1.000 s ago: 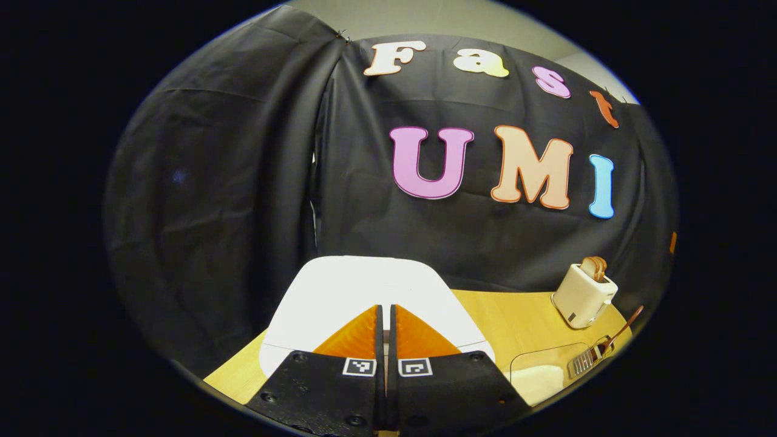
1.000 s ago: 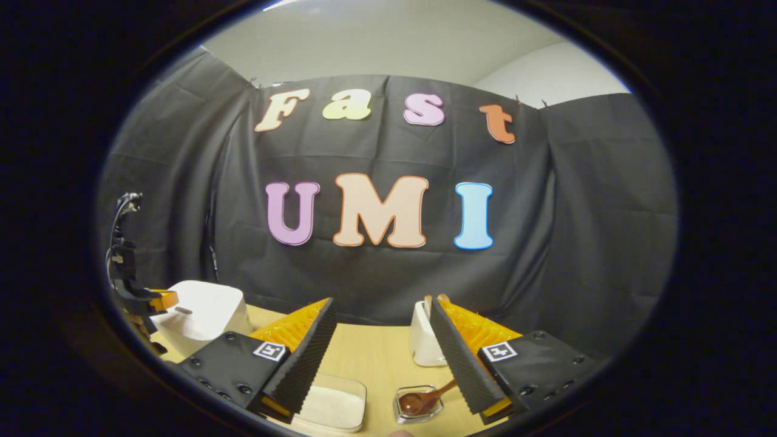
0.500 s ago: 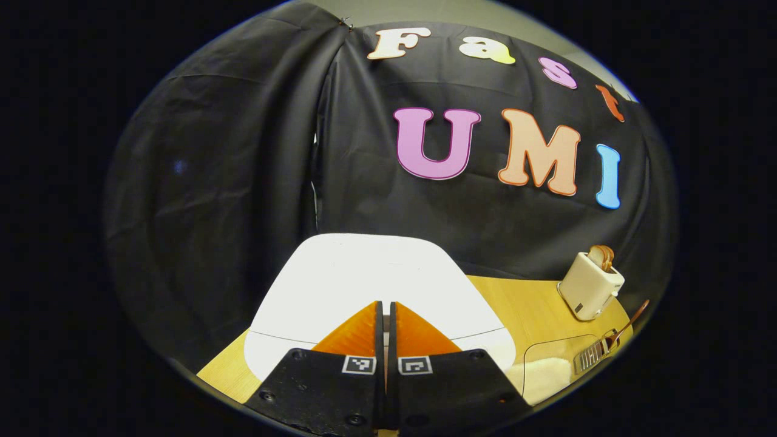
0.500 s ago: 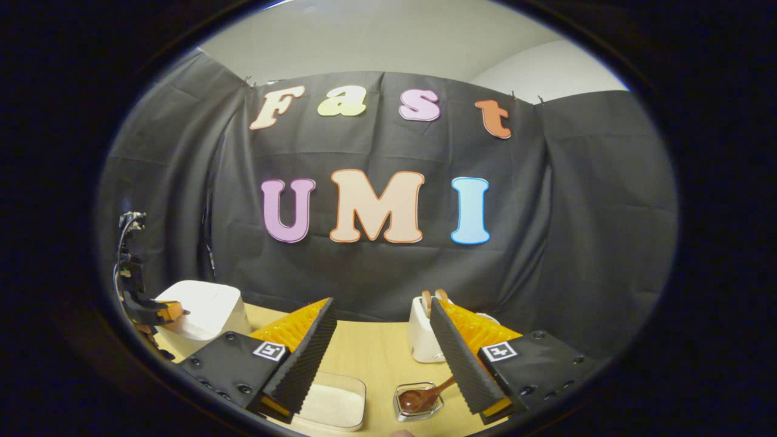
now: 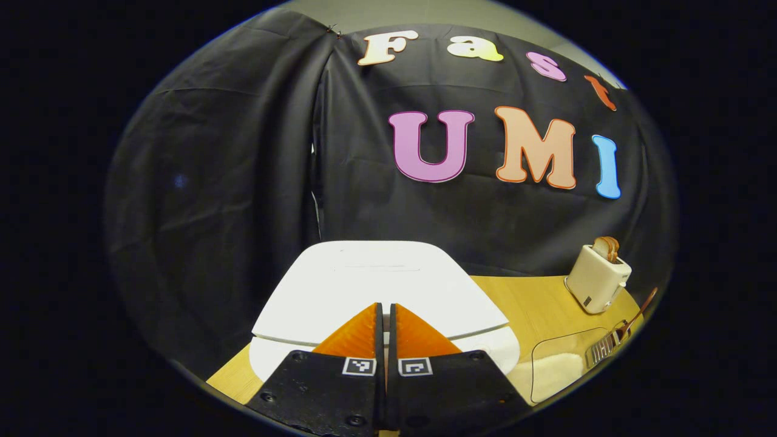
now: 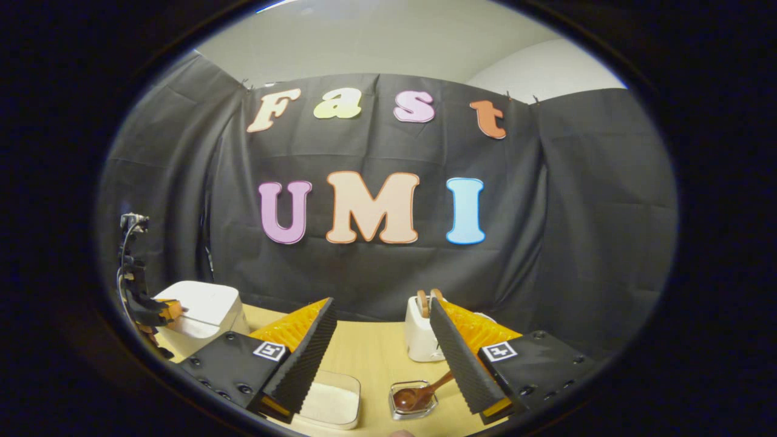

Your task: Close the left gripper, press the button to open the rice cooker; take a wooden spoon from the chopstick holder with the right hand, scoop a spoonful of rice and pour it into the rice cooker, then put the wooden spoon back into the chopstick holder.

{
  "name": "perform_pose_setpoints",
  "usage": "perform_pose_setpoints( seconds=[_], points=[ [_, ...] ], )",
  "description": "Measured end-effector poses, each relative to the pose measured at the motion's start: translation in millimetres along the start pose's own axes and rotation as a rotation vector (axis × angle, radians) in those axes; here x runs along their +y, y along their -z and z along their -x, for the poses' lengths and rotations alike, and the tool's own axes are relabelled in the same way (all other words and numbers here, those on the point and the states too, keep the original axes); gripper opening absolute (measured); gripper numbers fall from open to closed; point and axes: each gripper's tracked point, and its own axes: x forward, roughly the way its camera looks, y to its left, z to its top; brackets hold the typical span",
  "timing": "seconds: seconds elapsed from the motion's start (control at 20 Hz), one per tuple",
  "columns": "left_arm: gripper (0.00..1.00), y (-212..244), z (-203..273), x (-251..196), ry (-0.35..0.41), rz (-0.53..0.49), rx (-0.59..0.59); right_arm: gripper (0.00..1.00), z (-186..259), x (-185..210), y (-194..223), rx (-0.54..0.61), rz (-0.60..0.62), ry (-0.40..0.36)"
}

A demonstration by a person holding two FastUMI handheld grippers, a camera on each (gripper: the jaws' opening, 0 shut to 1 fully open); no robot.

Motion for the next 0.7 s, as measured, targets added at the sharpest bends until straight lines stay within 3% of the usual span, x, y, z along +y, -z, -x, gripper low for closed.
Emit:
perform_pose_setpoints(
  seconds=[0.2, 0.45, 0.5, 0.55, 0.6, 0.65, 0.7],
  points=[
    [0.0, -41.7, 3.1, -0.1, -0.011, -0.041, -0.098, 0.96, 1.6, -9.9, -2.4, -0.005, -0.007, 0.01],
    [0.01, -55.6, 5.9, -4.7, 0.008, 0.005, -0.102, 0.96, 3.7, -17.8, -6.1, -0.02, -0.008, 0.009],
    [0.06, -59.3, 10.2, -9.7, 0.023, 0.003, -0.112, 0.96, 3.2, -20.5, -5.7, -0.021, -0.009, 0.009],
    [0.25, -66.8, 16.0, -15.5, 0.04, -0.002, -0.13, 0.96, 3.1, -22.6, -5.1, -0.02, -0.01, 0.01],
    [0.36, -75.5, 18.5, -19.6, 0.05, -0.008, -0.157, 0.96, 3.0, -25.9, -2.7, -0.016, -0.011, 0.011],
    [0.6, -84.2, 19.6, -19.6, 0.045, -0.016, -0.182, 0.96, 2.2, -28.0, -0.6, -0.012, -0.013, 0.01],
    [0.7, -86.8, 21.8, -20.1, 0.039, -0.024, -0.193, 0.96, 1.5, -30.0, 1.5, -0.008, -0.016, 0.009]
  ],
)
